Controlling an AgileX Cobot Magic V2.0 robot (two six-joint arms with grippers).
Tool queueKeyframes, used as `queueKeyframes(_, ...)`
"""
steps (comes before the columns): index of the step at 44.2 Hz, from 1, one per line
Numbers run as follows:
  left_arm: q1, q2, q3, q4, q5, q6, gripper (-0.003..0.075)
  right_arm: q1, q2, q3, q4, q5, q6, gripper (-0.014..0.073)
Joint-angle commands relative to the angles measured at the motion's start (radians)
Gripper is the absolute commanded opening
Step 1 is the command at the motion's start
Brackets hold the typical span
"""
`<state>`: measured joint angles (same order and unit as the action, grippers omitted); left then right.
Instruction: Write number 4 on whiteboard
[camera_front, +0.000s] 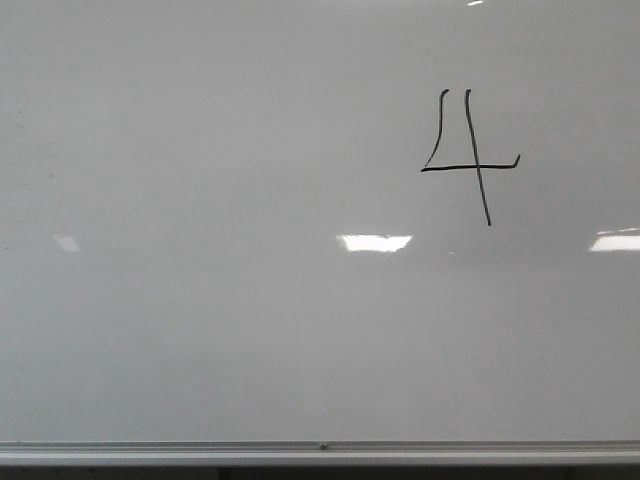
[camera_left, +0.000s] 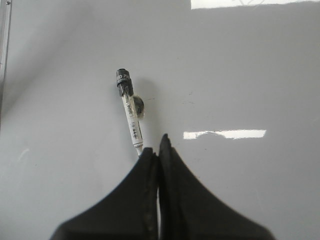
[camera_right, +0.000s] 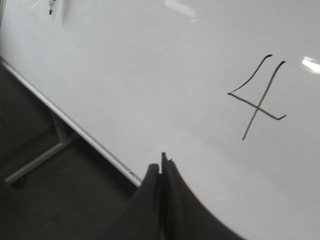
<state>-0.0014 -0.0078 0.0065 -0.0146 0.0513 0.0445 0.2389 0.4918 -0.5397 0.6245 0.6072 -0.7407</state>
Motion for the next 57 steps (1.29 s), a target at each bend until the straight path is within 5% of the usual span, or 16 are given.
queueKeyframes(1, -0.009, -0.015, 0.006, -0.009, -0.071, -0.011, -0.0020, -0.003, -0.045, 0.039, -0.027, -0.182, 0.000, -0.0118)
queueKeyframes(12, -0.009, -0.015, 0.006, -0.009, -0.071, -0.011, -0.0020, -0.009, -0.278, 0.368, -0.155, -0.502, 0.187, -0.0118)
queueKeyframes(24, -0.009, -0.015, 0.006, -0.009, -0.071, -0.011, -0.0020, -0.154, -0.425, 0.544, -0.395, -0.498, 0.558, -0.0118)
queueKeyframes(34, -0.009, -0.015, 0.006, -0.009, -0.071, -0.011, -0.0020, -0.262, -0.522, 0.552, -0.479, -0.366, 0.586, -0.0118)
queueKeyframes(57, -0.009, -0.014, 0.006, -0.009, -0.071, -0.011, -0.0020, -0.264, -0.521, 0.552, -0.528, -0.373, 0.676, -0.0118)
